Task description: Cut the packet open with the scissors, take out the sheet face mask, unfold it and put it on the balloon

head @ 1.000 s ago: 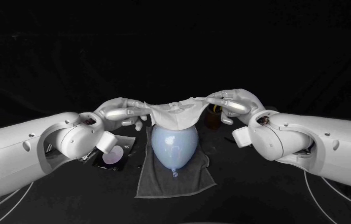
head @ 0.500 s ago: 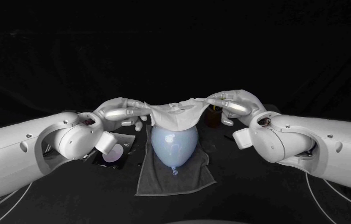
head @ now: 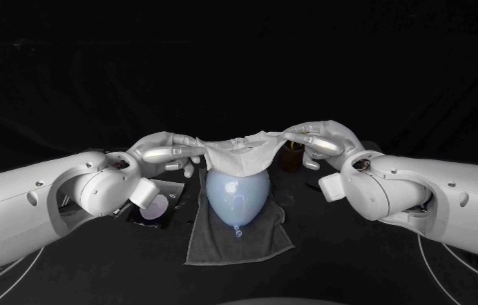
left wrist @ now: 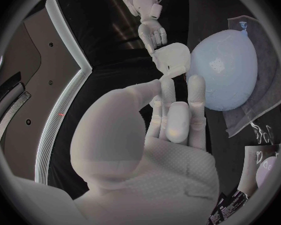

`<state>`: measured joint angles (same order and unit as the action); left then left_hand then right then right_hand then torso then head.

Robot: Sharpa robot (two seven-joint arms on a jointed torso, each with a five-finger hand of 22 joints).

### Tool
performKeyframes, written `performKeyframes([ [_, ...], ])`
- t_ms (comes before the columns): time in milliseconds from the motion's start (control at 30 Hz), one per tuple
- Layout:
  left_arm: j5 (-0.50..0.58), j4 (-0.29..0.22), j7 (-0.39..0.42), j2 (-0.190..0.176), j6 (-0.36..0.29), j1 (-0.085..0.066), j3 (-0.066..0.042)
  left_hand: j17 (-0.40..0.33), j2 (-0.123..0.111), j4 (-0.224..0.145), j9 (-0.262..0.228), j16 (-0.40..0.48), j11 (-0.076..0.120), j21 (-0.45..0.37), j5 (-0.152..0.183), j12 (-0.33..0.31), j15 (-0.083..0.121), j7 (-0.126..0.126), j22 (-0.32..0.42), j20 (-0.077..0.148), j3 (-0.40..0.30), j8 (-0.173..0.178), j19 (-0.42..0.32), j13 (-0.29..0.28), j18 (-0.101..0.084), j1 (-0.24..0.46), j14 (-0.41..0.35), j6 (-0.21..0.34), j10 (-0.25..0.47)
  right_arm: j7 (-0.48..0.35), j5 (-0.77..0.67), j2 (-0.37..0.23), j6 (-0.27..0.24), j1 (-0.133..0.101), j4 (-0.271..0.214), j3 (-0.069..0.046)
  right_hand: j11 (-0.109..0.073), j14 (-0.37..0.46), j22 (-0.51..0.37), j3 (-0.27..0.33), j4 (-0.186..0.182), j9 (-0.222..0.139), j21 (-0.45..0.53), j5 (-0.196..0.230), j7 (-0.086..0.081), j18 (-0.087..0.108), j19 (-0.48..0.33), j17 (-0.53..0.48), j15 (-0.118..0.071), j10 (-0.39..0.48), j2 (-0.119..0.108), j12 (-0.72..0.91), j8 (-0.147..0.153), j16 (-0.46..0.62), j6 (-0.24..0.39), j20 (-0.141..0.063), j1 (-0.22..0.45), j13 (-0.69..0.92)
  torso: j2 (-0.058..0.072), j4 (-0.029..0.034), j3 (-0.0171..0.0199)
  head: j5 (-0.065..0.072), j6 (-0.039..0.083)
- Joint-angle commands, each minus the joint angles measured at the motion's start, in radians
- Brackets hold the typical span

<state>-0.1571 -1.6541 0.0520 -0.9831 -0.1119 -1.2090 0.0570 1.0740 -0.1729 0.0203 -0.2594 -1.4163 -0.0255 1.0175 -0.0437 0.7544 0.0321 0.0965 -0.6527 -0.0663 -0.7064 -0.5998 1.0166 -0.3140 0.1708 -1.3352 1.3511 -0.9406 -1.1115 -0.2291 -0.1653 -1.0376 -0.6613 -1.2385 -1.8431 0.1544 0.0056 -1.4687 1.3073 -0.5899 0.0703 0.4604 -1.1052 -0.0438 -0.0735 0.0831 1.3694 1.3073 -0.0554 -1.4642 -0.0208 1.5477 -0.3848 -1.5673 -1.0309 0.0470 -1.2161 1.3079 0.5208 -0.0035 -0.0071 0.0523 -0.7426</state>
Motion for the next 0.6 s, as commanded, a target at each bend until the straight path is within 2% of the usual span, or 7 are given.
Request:
performKeyframes([
  [33, 0.007, -0.001, 0.008, 0.0, 0.016, 0.0, -0.001, 0.0, 0.012, -0.003, -0.063, -0.002, 0.0, 0.004, -0.006, 0.003, 0.001, 0.005, -0.001, 0.0, -0.002, -0.004, -0.006, 0.0, 0.013, -0.001, 0.005, 0.001, -0.003, -0.018, -0.003, -0.001, 0.001, 0.001, 0.0, -0.001, -0.008, -0.102, 0.09, -0.003, 0.004, 0.039, 0.0, -0.005, 0.001, 0.01, 0.005, 0.263, -0.007, -0.097, 0.007, 0.003, -0.006, -0.004, -0.006, 0.0, -0.001, 0.248, 0.0, -0.0003, 0.0001, -0.001, -0.003],
  [300, 0.007, 0.0, 0.01, -0.002, 0.018, 0.0, -0.001, -0.004, 0.012, -0.006, -0.063, -0.002, 0.0, 0.005, -0.006, 0.003, 0.001, 0.005, -0.002, 0.0, -0.003, -0.004, -0.007, 0.0, 0.013, 0.0, 0.003, 0.002, -0.002, -0.019, -0.003, -0.004, 0.001, 0.001, 0.0, -0.001, -0.008, -0.102, 0.09, -0.003, 0.004, 0.039, 0.0, -0.005, 0.001, 0.01, 0.005, 0.263, -0.007, -0.097, 0.007, 0.003, -0.006, -0.004, -0.006, 0.0, -0.001, 0.248, -0.001, 0.0005, -0.0003, 0.0, -0.006],
  [600, 0.007, 0.0, 0.013, -0.005, 0.021, 0.001, -0.001, -0.003, 0.014, -0.009, -0.063, -0.003, -0.002, 0.006, -0.006, 0.003, 0.0, 0.008, -0.003, -0.001, -0.004, -0.001, -0.008, 0.001, 0.013, 0.001, 0.003, 0.008, 0.002, -0.02, -0.003, -0.006, 0.0, 0.001, -0.002, -0.001, -0.008, -0.102, 0.09, -0.005, 0.006, 0.039, 0.001, -0.005, 0.001, 0.01, 0.004, 0.263, -0.007, -0.097, 0.008, 0.003, -0.007, -0.004, -0.005, 0.0, 0.001, 0.248, 0.0, 0.0001, -0.0004, 0.0, -0.005],
])
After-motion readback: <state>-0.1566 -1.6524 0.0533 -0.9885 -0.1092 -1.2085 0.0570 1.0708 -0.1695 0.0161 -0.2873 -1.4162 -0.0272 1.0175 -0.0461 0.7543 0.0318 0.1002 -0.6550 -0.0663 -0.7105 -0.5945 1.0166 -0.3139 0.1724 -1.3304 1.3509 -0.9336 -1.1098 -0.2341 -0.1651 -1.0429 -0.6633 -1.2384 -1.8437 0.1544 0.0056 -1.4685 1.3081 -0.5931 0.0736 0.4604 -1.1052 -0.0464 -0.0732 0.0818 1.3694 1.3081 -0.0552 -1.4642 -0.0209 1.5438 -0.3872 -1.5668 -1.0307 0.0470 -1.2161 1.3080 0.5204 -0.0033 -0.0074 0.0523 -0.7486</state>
